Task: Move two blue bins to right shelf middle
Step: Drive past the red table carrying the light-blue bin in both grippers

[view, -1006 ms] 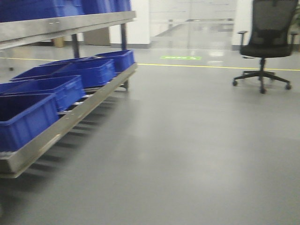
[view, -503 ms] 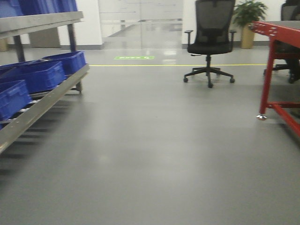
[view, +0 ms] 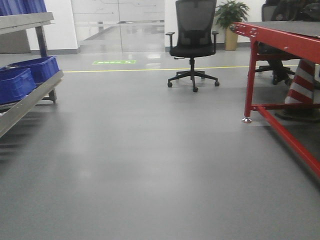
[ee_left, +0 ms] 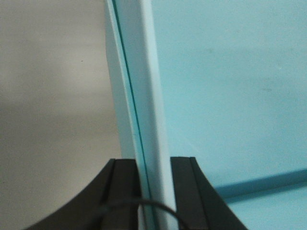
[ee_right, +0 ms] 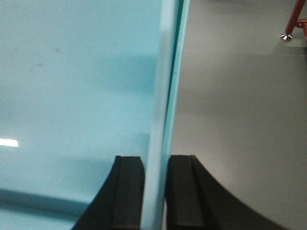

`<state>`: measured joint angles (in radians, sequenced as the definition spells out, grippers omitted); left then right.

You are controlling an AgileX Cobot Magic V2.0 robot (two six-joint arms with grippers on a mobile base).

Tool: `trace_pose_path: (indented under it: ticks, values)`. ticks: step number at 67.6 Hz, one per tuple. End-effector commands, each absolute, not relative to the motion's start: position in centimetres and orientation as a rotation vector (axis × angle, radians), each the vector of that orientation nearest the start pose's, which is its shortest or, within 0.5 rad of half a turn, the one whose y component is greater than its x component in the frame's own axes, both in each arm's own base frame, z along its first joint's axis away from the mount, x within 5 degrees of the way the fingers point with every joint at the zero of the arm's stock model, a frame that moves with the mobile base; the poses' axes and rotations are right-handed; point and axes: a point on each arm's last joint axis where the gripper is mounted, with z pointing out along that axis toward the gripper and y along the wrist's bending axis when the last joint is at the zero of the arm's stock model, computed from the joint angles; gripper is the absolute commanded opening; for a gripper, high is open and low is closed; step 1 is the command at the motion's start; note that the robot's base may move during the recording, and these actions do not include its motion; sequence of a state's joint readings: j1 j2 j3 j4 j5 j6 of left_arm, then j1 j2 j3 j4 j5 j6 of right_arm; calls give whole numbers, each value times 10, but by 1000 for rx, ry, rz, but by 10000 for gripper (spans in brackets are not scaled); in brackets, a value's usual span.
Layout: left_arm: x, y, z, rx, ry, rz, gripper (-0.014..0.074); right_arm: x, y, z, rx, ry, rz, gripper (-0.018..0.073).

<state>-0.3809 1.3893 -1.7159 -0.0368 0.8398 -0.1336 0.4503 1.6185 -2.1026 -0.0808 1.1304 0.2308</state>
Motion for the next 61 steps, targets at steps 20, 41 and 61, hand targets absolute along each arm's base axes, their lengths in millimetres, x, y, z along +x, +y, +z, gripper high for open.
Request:
trace_pose_path:
  ticks: [20, 41, 61]
  values:
    - [263, -110, 508, 243, 1888, -408, -111, 291, 133, 530, -226, 1993, 323, -154]
    - [263, -110, 508, 243, 1888, -408, -111, 291, 133, 530, -226, 1993, 323, -154]
    - [263, -110, 508, 243, 1888, -408, -111, 291, 133, 530, -226, 1993, 323, -154]
